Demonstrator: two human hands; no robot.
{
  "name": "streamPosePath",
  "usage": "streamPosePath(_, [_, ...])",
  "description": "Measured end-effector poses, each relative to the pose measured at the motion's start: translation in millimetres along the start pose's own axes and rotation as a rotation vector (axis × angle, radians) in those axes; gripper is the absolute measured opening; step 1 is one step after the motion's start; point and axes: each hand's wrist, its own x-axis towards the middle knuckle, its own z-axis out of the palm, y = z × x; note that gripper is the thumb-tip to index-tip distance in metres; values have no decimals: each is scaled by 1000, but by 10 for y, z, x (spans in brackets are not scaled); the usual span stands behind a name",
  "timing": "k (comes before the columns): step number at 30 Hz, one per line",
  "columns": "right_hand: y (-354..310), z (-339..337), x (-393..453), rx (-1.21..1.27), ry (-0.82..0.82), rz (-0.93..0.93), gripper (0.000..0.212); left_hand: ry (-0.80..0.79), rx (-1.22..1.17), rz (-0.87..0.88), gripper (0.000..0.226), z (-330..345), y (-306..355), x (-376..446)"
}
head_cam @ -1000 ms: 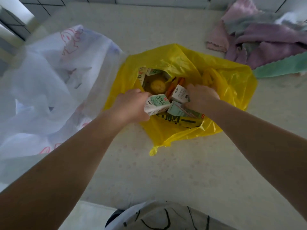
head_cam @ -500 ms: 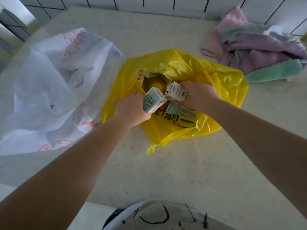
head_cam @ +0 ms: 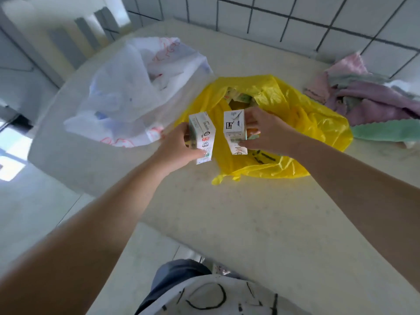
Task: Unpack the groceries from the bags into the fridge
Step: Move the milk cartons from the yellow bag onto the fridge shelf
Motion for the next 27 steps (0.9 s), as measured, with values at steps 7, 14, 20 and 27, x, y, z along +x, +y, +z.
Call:
streamPosePath(7, [-553, 546, -10, 34, -170, -157, 59, 187, -131, -77, 50, -286, -403, -922])
streamPosePath(14, [-1376, 1420, 193, -13, -346, -321, 54, 409, -282, -216, 51, -888, -1038, -1776])
streamPosePath(20, [-2421, 2447, 410, -61, -495, -471, 59, 624, -331, -291, 49, -1683, -1720, -2517])
streamPosePath(27, [-3732, 3795, 536, -89, -559, -600, 59, 805, -283, -349, 48, -2914, -2671, -3393])
